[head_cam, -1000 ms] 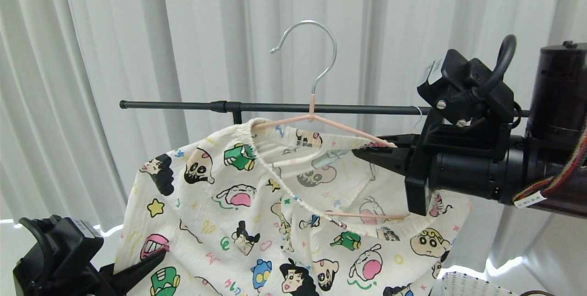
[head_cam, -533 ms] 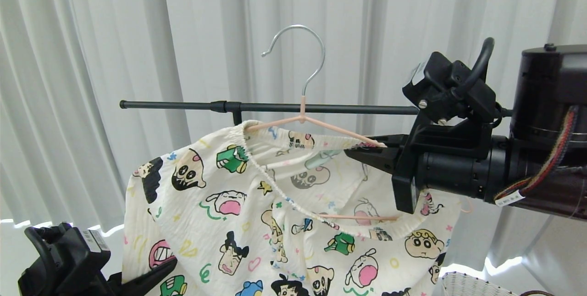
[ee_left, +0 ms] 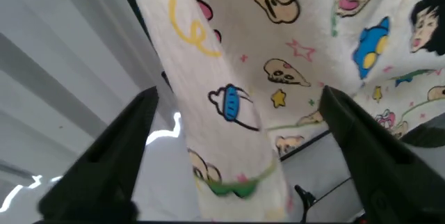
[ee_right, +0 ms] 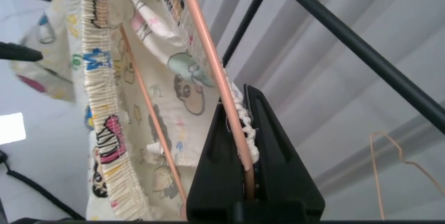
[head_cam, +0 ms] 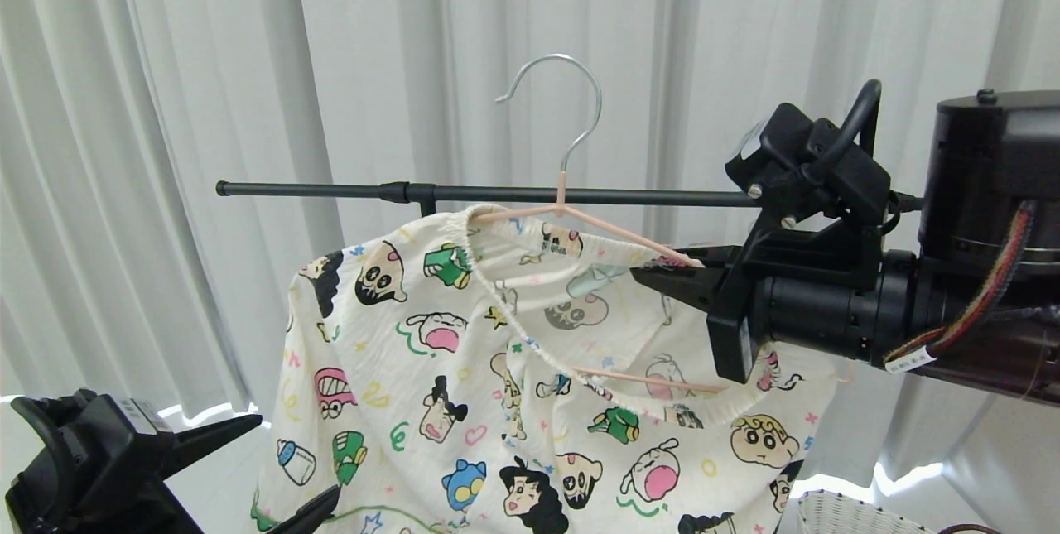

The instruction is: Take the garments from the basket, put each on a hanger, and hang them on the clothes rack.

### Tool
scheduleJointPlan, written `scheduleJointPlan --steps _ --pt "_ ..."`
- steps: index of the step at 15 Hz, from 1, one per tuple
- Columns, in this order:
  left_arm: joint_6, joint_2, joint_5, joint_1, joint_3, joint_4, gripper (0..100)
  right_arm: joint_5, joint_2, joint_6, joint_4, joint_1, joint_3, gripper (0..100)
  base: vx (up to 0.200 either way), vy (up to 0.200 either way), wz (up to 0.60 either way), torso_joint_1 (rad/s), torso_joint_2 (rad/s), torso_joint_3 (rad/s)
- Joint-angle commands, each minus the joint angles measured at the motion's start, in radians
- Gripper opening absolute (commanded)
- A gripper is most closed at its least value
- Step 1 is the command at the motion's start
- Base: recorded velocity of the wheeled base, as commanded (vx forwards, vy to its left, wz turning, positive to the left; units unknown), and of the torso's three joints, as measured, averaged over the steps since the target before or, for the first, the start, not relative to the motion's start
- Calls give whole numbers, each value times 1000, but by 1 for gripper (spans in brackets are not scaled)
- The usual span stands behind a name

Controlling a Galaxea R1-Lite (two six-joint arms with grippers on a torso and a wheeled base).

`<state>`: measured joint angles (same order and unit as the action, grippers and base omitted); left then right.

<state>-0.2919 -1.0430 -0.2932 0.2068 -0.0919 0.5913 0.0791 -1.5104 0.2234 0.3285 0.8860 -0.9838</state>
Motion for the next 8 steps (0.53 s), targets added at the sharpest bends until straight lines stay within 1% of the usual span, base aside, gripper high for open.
scheduleJointPlan --steps 1,3,4,5,7,8 --pt "34 55 0 0 -2 1 100 -4 18 -1 0 -10 27 0 0 0 0 0 0 0" --pt "106 113 2 -24 -14 1 100 -6 42 1 0 -44 73 0 0 0 0 0 0 0" --pt "129 130 2 -40 -20 1 100 -7 55 1 0 -56 90 0 0 0 0 0 0 0" --pt "163 162 2 -89 -42 1 100 -6 84 2 -2 -90 129 0 0 0 0 0 0 0" --pt "177 176 2 -178 -98 1 100 -7 133 4 -6 -128 197 0 0 0 0 0 0 0" --pt "178 175 2 -214 -127 1 100 -21 157 2 -8 -139 238 0 0 0 0 0 0 0"
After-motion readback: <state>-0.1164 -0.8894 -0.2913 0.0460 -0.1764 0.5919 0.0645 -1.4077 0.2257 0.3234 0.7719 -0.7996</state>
